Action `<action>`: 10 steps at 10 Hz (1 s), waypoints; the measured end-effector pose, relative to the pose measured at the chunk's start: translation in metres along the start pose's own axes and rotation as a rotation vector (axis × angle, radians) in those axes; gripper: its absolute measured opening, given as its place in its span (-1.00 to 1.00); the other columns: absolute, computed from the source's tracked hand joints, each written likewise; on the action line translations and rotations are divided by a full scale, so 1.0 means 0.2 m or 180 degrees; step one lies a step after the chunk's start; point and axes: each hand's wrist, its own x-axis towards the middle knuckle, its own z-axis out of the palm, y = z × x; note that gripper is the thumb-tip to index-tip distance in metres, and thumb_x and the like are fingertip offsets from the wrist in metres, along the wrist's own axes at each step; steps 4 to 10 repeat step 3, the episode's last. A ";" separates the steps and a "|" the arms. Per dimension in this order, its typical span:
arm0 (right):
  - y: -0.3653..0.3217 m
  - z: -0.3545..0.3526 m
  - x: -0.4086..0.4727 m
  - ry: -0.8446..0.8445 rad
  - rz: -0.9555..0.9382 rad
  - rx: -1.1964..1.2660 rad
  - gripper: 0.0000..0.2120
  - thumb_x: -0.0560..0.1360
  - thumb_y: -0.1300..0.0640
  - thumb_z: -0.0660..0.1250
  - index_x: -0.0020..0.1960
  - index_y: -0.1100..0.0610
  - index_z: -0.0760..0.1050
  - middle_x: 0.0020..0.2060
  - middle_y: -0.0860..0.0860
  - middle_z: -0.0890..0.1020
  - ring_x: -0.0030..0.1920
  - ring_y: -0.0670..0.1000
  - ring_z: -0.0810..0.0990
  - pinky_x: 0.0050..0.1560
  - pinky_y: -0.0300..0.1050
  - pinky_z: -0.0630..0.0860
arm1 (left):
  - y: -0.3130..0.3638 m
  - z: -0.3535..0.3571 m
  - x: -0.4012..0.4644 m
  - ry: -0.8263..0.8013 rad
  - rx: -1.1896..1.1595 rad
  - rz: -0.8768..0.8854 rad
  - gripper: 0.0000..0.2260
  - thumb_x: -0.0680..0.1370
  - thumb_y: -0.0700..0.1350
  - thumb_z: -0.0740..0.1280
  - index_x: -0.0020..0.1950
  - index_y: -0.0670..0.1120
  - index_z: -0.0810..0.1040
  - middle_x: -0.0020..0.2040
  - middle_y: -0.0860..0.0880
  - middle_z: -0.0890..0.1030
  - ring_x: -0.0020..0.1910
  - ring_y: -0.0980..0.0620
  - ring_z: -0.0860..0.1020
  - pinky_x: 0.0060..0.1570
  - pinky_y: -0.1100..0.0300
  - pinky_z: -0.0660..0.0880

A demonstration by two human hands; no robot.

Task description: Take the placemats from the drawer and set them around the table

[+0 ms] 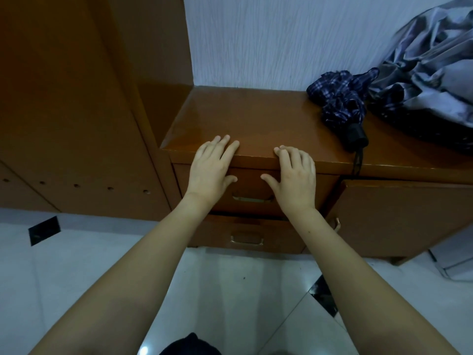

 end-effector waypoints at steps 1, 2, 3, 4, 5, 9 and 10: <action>-0.01 -0.04 0.00 -0.0237 0.0063 0.0159 -0.46 0.45 -0.08 0.44 0.33 0.15 0.43 0.24 0.07 0.53 0.30 0.11 0.44 0.39 0.06 0.30 | 0.01 -0.04 0.00 -0.0229 -0.0092 -0.0070 -0.26 0.46 0.10 0.43 0.53 -0.06 0.18 0.53 -0.12 0.23 0.52 -0.10 0.14 0.48 0.01 0.03; -0.02 -0.14 0.04 -0.0570 0.0104 0.0476 -0.54 0.53 -0.04 0.33 0.36 0.16 0.43 0.28 0.06 0.51 0.33 0.08 0.41 0.40 0.03 0.29 | 0.02 -0.15 0.02 -0.0656 -0.0325 -0.0126 -0.35 0.57 0.16 0.24 0.56 -0.04 0.09 0.57 -0.09 0.10 0.55 -0.06 0.02 0.50 0.03 -0.04; -0.06 -0.28 0.12 -0.0920 0.0360 0.0799 -0.62 0.59 0.03 0.25 0.35 0.17 0.45 0.27 0.07 0.54 0.32 0.07 0.42 0.36 0.02 0.35 | 0.02 -0.32 0.09 -0.1176 -0.0580 -0.0152 -0.51 0.64 0.06 0.11 0.55 -0.04 0.15 0.54 -0.11 0.18 0.53 -0.09 0.10 0.47 0.04 0.07; -0.06 -0.28 0.12 -0.0920 0.0360 0.0799 -0.62 0.59 0.03 0.25 0.35 0.17 0.45 0.27 0.07 0.54 0.32 0.07 0.42 0.36 0.02 0.35 | 0.02 -0.32 0.09 -0.1176 -0.0580 -0.0152 -0.51 0.64 0.06 0.11 0.55 -0.04 0.15 0.54 -0.11 0.18 0.53 -0.09 0.10 0.47 0.04 0.07; -0.06 -0.28 0.12 -0.0920 0.0360 0.0799 -0.62 0.59 0.03 0.25 0.35 0.17 0.45 0.27 0.07 0.54 0.32 0.07 0.42 0.36 0.02 0.35 | 0.02 -0.32 0.09 -0.1176 -0.0580 -0.0152 -0.51 0.64 0.06 0.11 0.55 -0.04 0.15 0.54 -0.11 0.18 0.53 -0.09 0.10 0.47 0.04 0.07; -0.06 -0.28 0.12 -0.0920 0.0360 0.0799 -0.62 0.59 0.03 0.25 0.35 0.17 0.45 0.27 0.07 0.54 0.32 0.07 0.42 0.36 0.02 0.35 | 0.02 -0.32 0.09 -0.1176 -0.0580 -0.0152 -0.51 0.64 0.06 0.11 0.55 -0.04 0.15 0.54 -0.11 0.18 0.53 -0.09 0.10 0.47 0.04 0.07; -0.06 -0.28 0.12 -0.0920 0.0360 0.0799 -0.62 0.59 0.03 0.25 0.35 0.17 0.45 0.27 0.07 0.54 0.32 0.07 0.42 0.36 0.02 0.35 | 0.02 -0.32 0.09 -0.1176 -0.0580 -0.0152 -0.51 0.64 0.06 0.11 0.55 -0.04 0.15 0.54 -0.11 0.18 0.53 -0.09 0.10 0.47 0.04 0.07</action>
